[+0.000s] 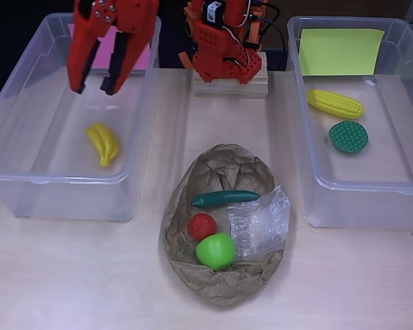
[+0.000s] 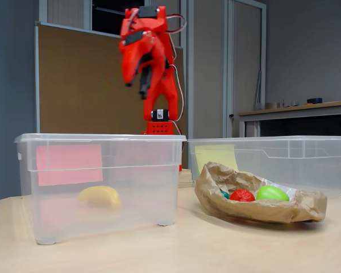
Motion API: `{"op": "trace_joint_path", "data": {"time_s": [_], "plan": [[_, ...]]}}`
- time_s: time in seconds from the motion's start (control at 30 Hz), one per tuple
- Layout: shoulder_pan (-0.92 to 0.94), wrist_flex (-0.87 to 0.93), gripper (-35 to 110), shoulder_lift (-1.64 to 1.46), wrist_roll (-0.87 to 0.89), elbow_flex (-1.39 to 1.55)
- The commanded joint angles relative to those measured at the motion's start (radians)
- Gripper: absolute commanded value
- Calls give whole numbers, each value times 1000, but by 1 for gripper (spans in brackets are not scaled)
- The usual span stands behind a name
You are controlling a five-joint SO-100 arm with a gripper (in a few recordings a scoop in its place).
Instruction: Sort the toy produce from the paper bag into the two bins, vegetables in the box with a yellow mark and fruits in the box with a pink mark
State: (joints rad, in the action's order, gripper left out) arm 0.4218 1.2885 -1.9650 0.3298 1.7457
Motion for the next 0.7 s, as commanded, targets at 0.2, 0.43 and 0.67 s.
{"op": "trace_joint_path", "data": {"time_s": [0.2,0.43,0.67], "plan": [[-422,-43,15,-3,272,175],[-627,-38,15,256,305,98],[-670,-54,20,555,219,18]]}}
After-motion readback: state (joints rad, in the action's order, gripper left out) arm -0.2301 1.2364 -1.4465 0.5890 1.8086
